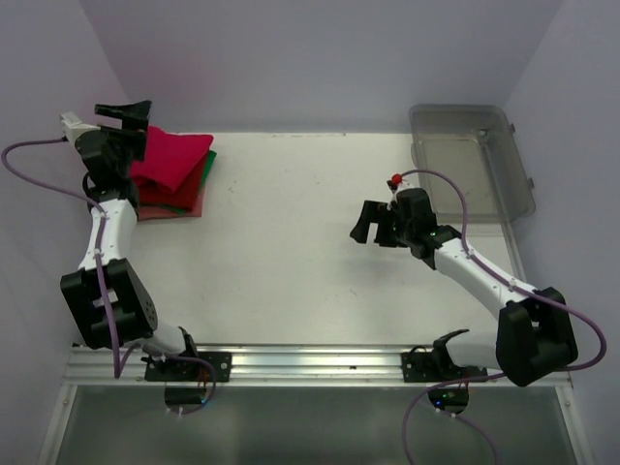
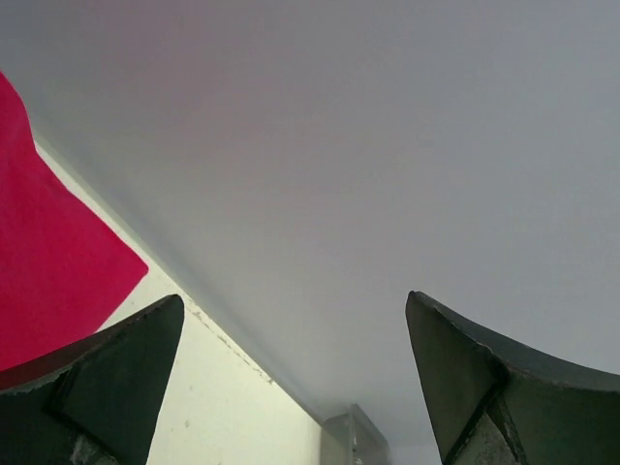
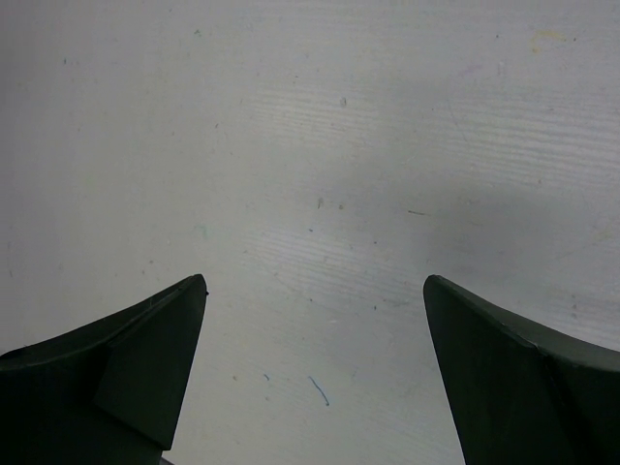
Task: Fold and stack the t-shirts
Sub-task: Neatly place the folded tshirt to the corner
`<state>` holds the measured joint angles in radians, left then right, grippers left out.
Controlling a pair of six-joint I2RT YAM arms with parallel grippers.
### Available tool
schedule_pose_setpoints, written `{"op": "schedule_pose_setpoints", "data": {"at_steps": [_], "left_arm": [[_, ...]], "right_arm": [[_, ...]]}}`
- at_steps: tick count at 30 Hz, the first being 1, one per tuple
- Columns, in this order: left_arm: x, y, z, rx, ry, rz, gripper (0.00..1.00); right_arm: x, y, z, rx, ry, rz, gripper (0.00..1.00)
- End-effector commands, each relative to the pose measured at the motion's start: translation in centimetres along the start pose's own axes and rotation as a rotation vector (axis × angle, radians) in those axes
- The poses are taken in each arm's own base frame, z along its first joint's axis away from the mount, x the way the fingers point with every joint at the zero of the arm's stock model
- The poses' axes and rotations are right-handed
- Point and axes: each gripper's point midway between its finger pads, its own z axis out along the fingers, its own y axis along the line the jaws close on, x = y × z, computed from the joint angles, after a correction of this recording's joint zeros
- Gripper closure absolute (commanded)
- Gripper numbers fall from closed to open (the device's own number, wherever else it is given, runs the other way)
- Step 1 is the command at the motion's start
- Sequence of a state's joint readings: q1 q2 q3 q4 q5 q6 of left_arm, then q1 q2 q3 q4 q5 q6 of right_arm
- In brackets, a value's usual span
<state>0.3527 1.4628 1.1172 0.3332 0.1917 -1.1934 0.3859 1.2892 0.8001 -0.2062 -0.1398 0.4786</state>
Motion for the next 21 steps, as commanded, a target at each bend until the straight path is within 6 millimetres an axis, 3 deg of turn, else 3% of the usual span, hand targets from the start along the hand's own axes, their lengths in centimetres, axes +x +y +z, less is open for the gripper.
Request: {"op": "schedule_pose_setpoints", "data": {"at_steps": [1,4,5,7,8,9,11,12,13,14,15,17,18,21], "left_arm": [[1.4,3.2,1.9,-0.110,0.072,-0.036,0.00],[1.3,2.9,1.6,-0.096,0.016,-0.020,0.00],[0.8,1.3,1.8,-0.022,-0.025,0.011,0.01],[1.1,2.0,3.1,0.009,-0.038,0.033,0.56],[1.2,2.5,3.9,0.006,-0.034,0.043,0.92],[1.8,4.1,6.4,-0.023,0.001,0.052,1.00],[4.1,8.3,8.9,-0.128,0.111,0.068,1.00],[6.0,11.4,10.7,-0.171,0.195,0.048,1.00],[7.0,13.3,11.0,-0.203,0.226,0.027,1.00],[8.0,14.9,11.0,-0.224,0.247,-0.009,1.00],[9.9,18.8,10.0,-0.295,0.280,-0.041,1.00],[11.2,22.1,9.2,-0.345,0.282,-0.052,1.00],[12.5,24.9,8.3,-0.406,0.307,-0.067,1.00],[14.1,27.1,7.0,-0.428,0.349,-0.098,1.00]], "right_arm": [[0.0,0.4,0.3,-0.029,-0.016,0.005,0.01],[0.3,0.2,0.6,-0.019,-0.007,0.012,0.01],[0.3,0.2,0.6,-0.019,-0.004,0.014,0.02],[0.4,0.2,0.7,-0.024,0.004,0.013,0.04],[0.4,0.3,0.6,-0.026,0.003,0.014,0.06],[0.5,0.4,0.6,-0.031,0.006,0.017,0.07],[0.7,0.4,0.5,-0.039,0.002,0.023,0.10],[0.7,0.6,0.4,-0.048,0.000,0.035,0.11],[0.7,0.6,0.4,-0.050,-0.002,0.039,0.11],[0.7,0.7,0.3,-0.055,-0.004,0.041,0.11],[0.8,0.6,0.2,-0.050,-0.004,0.048,0.10],[0.6,0.7,-0.1,-0.049,-0.009,0.046,0.07],[0.3,0.9,-0.5,-0.054,-0.019,0.039,0.06],[-0.1,1.0,-1.2,-0.054,-0.036,0.025,0.04]]}}
